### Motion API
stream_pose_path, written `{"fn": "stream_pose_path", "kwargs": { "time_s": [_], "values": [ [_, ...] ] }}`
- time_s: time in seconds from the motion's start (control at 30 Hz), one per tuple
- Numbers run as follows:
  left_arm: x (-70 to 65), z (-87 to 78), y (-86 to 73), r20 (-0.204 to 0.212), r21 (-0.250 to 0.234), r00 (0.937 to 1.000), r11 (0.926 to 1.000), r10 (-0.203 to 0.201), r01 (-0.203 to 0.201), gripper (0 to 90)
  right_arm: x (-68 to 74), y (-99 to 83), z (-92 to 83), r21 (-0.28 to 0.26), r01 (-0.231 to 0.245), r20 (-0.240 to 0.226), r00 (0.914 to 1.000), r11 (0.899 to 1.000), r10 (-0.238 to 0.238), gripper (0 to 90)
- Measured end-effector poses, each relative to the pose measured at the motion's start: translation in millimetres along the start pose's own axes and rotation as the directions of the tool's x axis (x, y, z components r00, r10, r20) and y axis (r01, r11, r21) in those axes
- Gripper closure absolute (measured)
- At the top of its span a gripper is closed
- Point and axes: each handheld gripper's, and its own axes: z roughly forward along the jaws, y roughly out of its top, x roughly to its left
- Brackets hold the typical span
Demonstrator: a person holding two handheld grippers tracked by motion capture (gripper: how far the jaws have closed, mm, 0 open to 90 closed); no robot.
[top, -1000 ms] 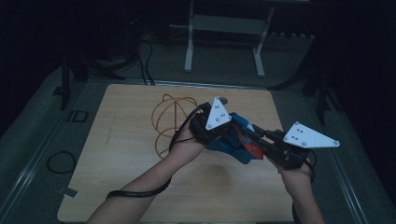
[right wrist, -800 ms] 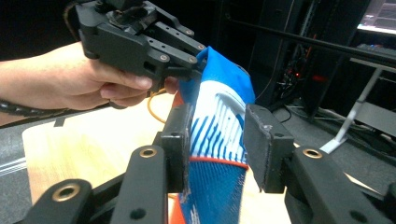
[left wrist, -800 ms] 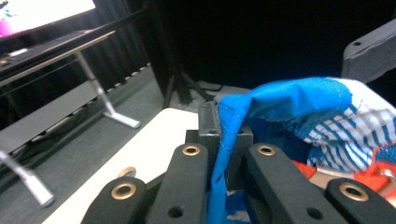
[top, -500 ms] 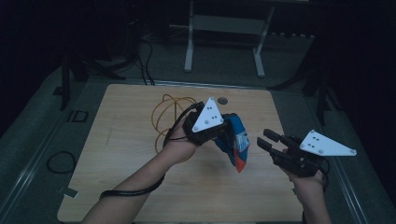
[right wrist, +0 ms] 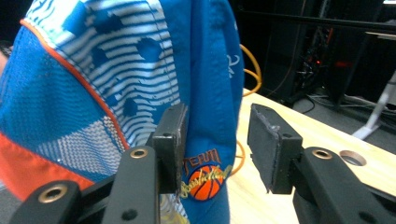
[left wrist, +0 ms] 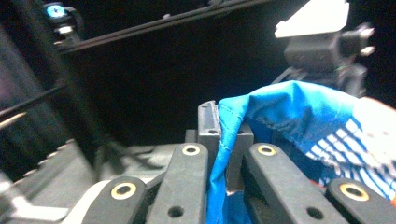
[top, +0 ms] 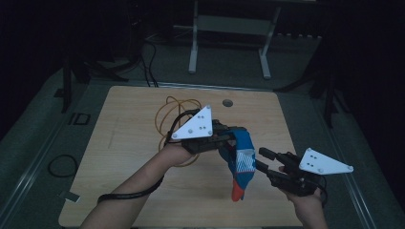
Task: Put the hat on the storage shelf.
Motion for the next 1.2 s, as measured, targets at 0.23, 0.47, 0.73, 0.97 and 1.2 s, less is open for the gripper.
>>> {"fn": "stream_pose_path", "kwargs": {
  "time_s": [0.23,0.47,0.73,0.97,1.2],
  "values": [
    [1.9,-6.6,-9.1,0.163,-0.08,0.9867,0.9967,0.003,0.01,88.9,12.1,2.4,1.9,-0.022,0.006,-0.053,0.9986,1.0,-0.007,54.3],
    [4.9,-9.1,-11.8,0.219,-0.133,0.9753,0.9894,-0.029,0.059,88.9,20.9,3.2,11.4,-0.029,0.008,-0.09,0.9959,1.0,-0.01,50.2],
    [0.9,-8.3,-10.1,0.206,-0.147,0.9781,0.9873,-0.03,0.061,88.9,29.0,5.4,21.5,-0.053,-0.002,-0.133,0.9911,0.999,-0.005,46.2],
    [0.1,-6.8,-9.8,0.201,-0.146,0.9791,0.9875,-0.029,0.06,88.8,29.5,7.0,30.7,-0.043,-0.002,-0.064,0.9979,0.999,-0.001,65.9],
    [2.6,-12.9,-12.7,0.163,-0.111,0.9863,0.9928,-0.026,0.044,88.8,24.9,7.5,29.6,-0.046,0.013,-0.003,0.9999,0.999,-0.013,89.3]
  ]
}}
